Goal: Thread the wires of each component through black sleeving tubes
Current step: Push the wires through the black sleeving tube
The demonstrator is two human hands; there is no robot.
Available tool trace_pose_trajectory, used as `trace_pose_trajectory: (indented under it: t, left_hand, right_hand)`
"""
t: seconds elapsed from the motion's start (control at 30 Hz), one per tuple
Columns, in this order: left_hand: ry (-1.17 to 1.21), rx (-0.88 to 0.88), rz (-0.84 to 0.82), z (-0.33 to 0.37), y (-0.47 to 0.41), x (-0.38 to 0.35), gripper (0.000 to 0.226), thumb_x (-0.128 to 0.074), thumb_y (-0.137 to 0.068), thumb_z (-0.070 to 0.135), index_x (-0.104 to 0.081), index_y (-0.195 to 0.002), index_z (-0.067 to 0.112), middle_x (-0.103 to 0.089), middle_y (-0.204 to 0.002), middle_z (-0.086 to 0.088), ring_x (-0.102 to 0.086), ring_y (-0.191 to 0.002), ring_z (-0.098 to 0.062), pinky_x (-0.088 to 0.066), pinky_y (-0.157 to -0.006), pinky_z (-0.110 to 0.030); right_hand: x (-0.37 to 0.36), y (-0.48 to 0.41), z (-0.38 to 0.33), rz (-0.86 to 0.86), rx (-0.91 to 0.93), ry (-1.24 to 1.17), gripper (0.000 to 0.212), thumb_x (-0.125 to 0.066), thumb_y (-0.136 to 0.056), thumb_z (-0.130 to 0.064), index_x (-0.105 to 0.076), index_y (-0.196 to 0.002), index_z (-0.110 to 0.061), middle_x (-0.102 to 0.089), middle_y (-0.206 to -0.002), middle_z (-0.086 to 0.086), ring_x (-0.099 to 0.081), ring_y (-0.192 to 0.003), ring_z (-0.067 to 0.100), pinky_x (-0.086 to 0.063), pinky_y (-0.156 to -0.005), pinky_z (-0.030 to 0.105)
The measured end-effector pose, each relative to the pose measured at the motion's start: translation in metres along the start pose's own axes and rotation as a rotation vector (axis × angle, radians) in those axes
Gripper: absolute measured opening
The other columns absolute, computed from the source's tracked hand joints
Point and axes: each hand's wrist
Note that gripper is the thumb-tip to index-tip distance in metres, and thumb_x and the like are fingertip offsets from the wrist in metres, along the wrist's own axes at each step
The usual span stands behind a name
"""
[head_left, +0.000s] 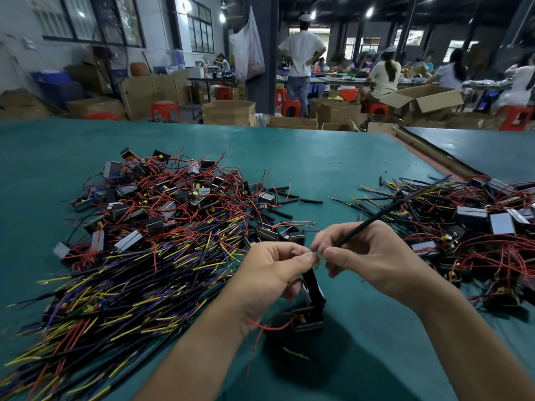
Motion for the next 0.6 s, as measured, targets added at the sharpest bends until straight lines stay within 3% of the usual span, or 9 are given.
trace_pose_trajectory:
  t: [0.1,0.3,0.43,0.6]
  left_hand:
    - [0.027,0.021,-0.012,0.0006,-0.0003,-0.0003,0.015,-0.063,-0.090,0.009,-0.068,-0.075,0.011,-0.045,-0.051,-0.001,-0.043,-0.039,-0.007,-0.036,-0.041,-0.017]
    - [0.027,-0.028,-0.054,-0.0003,-0.0005,-0.0013,0.014,-0.062,-0.091,0.010,-0.067,-0.077,0.010,-0.053,-0.061,-0.005,-0.044,-0.040,-0.006,-0.036,-0.041,-0.016]
    - [0.030,-0.010,-0.096,-0.0017,-0.0007,-0.0020,0.019,-0.060,-0.092,0.010,-0.068,-0.075,0.014,-0.053,-0.055,0.002,-0.045,-0.041,-0.007,-0.037,-0.042,-0.017]
    - [0.080,0.037,-0.151,0.0006,0.0012,-0.0026,0.011,-0.059,-0.091,0.011,-0.066,-0.084,0.008,-0.053,-0.069,-0.014,-0.046,-0.042,-0.008,-0.037,-0.042,-0.016]
  right_hand:
    - [0.0023,-0.0006,0.0024,0.011,-0.014,-0.010,0.013,-0.066,-0.087,0.000,-0.070,-0.076,-0.006,-0.066,-0.070,0.016,-0.061,-0.060,0.014,-0.054,-0.061,0.024]
    - [0.0039,0.0002,0.0034,-0.054,-0.140,-0.193,0.005,-0.072,-0.082,-0.016,-0.070,-0.078,-0.014,-0.063,-0.069,0.006,-0.053,-0.056,0.014,-0.054,-0.061,0.027]
    - [0.0071,0.0006,0.0028,-0.116,-0.228,-0.332,0.003,-0.068,-0.079,-0.012,-0.068,-0.077,-0.010,-0.058,-0.071,0.010,-0.052,-0.057,0.015,-0.054,-0.060,0.026]
    - [0.0069,0.0012,0.0020,-0.143,-0.218,-0.375,0.005,-0.063,-0.078,-0.006,-0.066,-0.082,-0.007,-0.060,-0.073,0.009,-0.051,-0.067,0.021,-0.054,-0.060,0.028]
Point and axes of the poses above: each hand's wrist, its own y-axis away from the middle knuckle, its own x-axis out of the back of the hand, z = x × y
